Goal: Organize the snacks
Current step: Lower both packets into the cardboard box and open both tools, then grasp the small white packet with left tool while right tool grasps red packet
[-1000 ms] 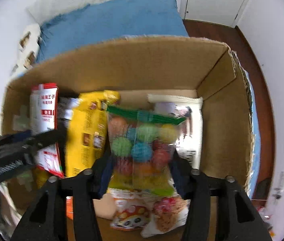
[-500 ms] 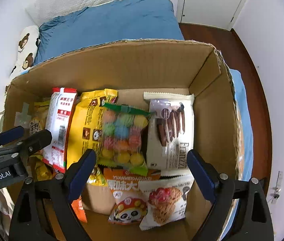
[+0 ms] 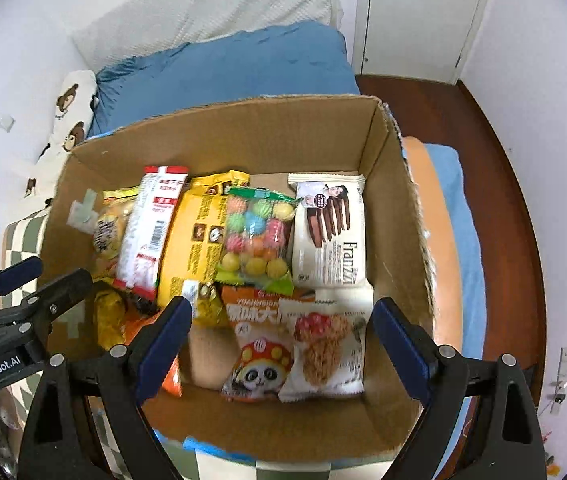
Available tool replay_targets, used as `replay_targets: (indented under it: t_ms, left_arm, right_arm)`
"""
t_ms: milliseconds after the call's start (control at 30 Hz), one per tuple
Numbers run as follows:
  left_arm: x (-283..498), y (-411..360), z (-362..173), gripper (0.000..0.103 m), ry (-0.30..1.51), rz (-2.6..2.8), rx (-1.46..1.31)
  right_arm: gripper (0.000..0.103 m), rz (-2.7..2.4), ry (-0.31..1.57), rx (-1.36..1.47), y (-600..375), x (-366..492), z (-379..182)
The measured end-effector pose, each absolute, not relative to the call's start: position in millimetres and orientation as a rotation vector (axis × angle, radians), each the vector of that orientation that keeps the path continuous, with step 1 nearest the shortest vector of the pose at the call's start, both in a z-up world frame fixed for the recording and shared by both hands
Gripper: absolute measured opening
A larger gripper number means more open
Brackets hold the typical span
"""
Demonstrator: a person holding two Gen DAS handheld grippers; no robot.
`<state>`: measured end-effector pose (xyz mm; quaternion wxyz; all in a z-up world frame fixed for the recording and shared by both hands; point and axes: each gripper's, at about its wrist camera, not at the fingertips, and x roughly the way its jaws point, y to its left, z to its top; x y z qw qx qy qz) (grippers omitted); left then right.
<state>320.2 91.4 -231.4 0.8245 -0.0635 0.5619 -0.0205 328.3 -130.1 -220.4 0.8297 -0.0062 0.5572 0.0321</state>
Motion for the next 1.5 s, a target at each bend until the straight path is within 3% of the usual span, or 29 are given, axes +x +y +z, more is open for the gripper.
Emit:
replay_targets:
  t_ms: [600, 1067, 1267, 1500]
  left_arm:
    - [221, 83, -144, 0.088, 0.936, -0.019, -0.086]
    - [165, 77, -130, 0.088, 0.906, -0.023, -0.084]
    - [123, 78, -180, 0.088, 1.053, -0.031, -0.024]
    - [75, 93, -293, 0.088, 1.357, -0.008, 0.088]
  right_arm:
    - [0.094, 0.1, 0.985, -0.021, -126, 229, -152]
    - [0.094, 0.113, 0.908, 0.068, -135, 162, -120]
    - [0.094, 0.189, 1.099, 0.098, -126, 115, -176]
    - [0.094, 0.289, 1.526, 0.122, -110, 58, -321]
